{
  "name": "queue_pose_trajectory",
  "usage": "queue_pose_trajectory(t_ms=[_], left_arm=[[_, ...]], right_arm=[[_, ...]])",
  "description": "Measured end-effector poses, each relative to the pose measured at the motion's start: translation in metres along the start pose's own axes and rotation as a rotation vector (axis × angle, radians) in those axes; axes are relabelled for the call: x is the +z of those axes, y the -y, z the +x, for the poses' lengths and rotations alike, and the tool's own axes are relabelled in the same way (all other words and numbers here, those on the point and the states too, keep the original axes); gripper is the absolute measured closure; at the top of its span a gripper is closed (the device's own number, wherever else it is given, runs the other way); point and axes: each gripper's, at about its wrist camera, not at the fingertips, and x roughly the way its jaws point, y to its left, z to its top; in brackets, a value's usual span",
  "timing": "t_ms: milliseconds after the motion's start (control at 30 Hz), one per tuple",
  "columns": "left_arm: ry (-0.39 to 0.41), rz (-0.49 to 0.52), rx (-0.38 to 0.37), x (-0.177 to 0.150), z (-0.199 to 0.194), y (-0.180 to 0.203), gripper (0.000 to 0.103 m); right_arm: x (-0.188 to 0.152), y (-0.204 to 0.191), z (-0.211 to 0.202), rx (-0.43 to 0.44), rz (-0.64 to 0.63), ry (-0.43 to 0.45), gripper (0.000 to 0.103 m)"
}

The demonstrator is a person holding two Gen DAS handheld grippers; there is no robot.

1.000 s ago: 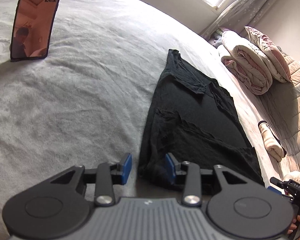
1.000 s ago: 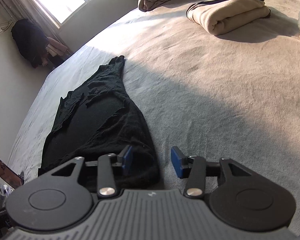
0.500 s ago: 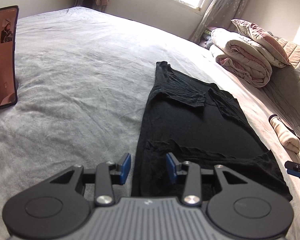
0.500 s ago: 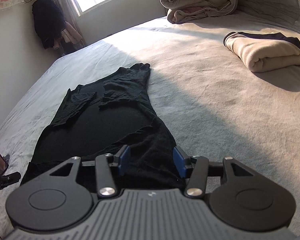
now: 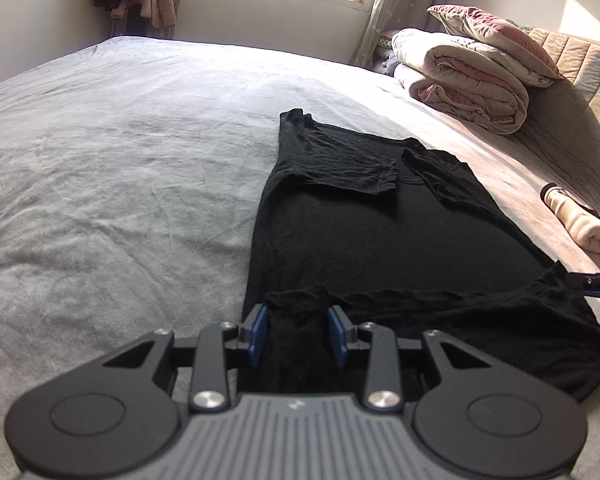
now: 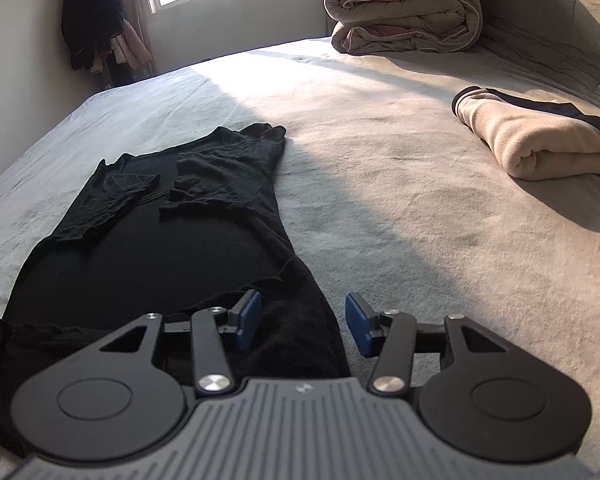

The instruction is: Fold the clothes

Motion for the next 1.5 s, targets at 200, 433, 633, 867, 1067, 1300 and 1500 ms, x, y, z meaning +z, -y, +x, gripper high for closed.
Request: queue_pose_trajectory(t_ms=[200, 433, 633, 867, 1067, 1300, 1500], left_arm=[[0.023, -0.004, 0.025, 0.0, -0.002, 0.001, 0.069], [0.049, 0.008, 0.051, -0.003, -0.002, 0.006, 0.071], [0.062, 0.017, 0.06, -0.006, -0.001, 0.008, 0.084], [0.073, 0.055, 0.069, -0.008, -0.003, 0.01, 0.082], [0.066, 0.062, 0.069, -0.007, -0.003, 0.009, 0.078], [0.064, 0.102, 0.071, -0.011, -0.002, 0.011, 0.077], [0.062, 0.11, 0.077, -0.013, -0.001, 0.012, 0.077]], right_arm=[[-0.001, 0.003, 0.005, -0.027, -0.013, 0.004, 0.052], [0.0, -0.002, 0.008, -0.014, -0.061, 0.053, 0.059], [-0.002, -0.012, 0.008, -0.008, -0.157, 0.106, 0.059], [-0.009, -0.052, 0.0, 0.129, -0.382, 0.104, 0.059], [-0.018, -0.074, 0.016, 0.131, -0.53, 0.042, 0.059], [-0.02, -0.079, 0.015, 0.132, -0.588, -0.001, 0.059], [-0.021, -0.075, 0.022, 0.145, -0.565, -0.049, 0.058]])
